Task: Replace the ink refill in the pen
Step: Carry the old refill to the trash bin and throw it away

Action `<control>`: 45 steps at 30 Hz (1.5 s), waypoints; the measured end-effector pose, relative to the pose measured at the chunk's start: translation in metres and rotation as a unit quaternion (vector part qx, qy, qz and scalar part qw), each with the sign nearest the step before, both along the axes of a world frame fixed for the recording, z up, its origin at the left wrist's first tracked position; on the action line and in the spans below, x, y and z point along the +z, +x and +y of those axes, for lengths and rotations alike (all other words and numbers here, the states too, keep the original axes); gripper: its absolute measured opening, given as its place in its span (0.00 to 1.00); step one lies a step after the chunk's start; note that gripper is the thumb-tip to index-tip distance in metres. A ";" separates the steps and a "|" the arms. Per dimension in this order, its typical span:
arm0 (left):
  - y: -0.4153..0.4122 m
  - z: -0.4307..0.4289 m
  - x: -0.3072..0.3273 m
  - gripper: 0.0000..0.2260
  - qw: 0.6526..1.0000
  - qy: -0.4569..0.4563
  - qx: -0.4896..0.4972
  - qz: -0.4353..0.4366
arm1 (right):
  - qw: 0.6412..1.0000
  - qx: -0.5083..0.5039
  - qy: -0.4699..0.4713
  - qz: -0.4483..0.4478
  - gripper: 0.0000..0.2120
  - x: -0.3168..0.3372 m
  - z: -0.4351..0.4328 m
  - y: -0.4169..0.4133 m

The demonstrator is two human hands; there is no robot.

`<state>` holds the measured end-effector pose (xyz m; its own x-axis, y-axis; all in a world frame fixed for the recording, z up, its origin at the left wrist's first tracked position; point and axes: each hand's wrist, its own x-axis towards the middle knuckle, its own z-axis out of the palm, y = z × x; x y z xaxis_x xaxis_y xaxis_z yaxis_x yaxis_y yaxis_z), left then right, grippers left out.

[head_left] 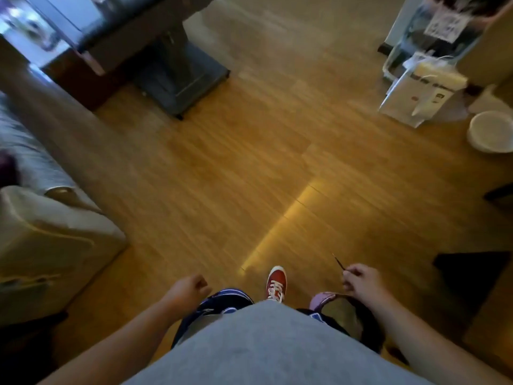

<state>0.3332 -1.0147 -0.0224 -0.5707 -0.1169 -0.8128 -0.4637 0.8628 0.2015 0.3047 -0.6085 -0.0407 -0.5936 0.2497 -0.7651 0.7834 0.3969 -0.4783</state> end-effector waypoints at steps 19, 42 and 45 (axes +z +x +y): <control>-0.430 0.107 -0.017 0.10 0.969 -0.006 -0.246 0.004 | 0.978 -0.208 0.028 0.010 0.08 0.037 0.081 -0.221; -0.643 0.573 0.003 0.09 0.848 0.077 -0.525 -0.003 | 0.864 -0.503 -0.022 -0.013 0.09 0.007 0.318 -0.232; -0.663 0.601 0.003 0.11 0.840 0.043 -0.541 -0.009 | 0.867 -0.497 -0.017 0.017 0.08 0.012 0.362 -0.266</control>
